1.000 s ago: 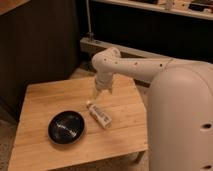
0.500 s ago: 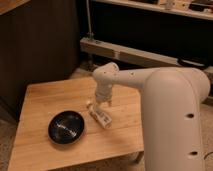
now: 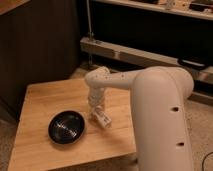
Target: Place the bottle in the ceramic bowl
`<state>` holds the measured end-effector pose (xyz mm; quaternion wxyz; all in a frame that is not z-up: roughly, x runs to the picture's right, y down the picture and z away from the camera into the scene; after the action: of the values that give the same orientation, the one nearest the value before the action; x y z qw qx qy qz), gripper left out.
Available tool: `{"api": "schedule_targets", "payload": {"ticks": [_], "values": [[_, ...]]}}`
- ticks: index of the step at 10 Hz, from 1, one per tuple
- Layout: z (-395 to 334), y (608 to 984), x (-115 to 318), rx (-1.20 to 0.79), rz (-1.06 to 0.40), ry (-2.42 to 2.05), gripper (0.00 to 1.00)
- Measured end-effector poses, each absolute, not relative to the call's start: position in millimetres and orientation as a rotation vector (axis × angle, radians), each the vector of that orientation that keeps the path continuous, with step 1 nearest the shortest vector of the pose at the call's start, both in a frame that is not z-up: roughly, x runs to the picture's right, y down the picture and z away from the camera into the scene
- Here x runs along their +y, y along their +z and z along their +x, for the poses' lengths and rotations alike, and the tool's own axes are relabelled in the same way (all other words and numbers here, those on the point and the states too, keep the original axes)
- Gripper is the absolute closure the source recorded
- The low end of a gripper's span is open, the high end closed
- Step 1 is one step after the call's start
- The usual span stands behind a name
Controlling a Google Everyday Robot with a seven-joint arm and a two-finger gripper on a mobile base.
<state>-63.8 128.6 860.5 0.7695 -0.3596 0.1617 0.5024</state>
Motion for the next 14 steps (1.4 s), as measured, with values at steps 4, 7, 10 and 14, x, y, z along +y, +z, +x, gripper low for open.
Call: {"api": "schedule_targets", "payload": {"ticks": [4, 7, 10, 14], "values": [[-69.3, 874.2, 134.7, 0.404, -0.783, 1.059, 0.4], [-76.8, 877.4, 122.0, 0.456, -0.789, 1.118, 0.71], [-98.4, 852.9, 83.7, 0.373, -0.826, 1.217, 0.98], [-173.8, 833.1, 56.7, 0.209, -0.931, 1.27, 1.0]]}}
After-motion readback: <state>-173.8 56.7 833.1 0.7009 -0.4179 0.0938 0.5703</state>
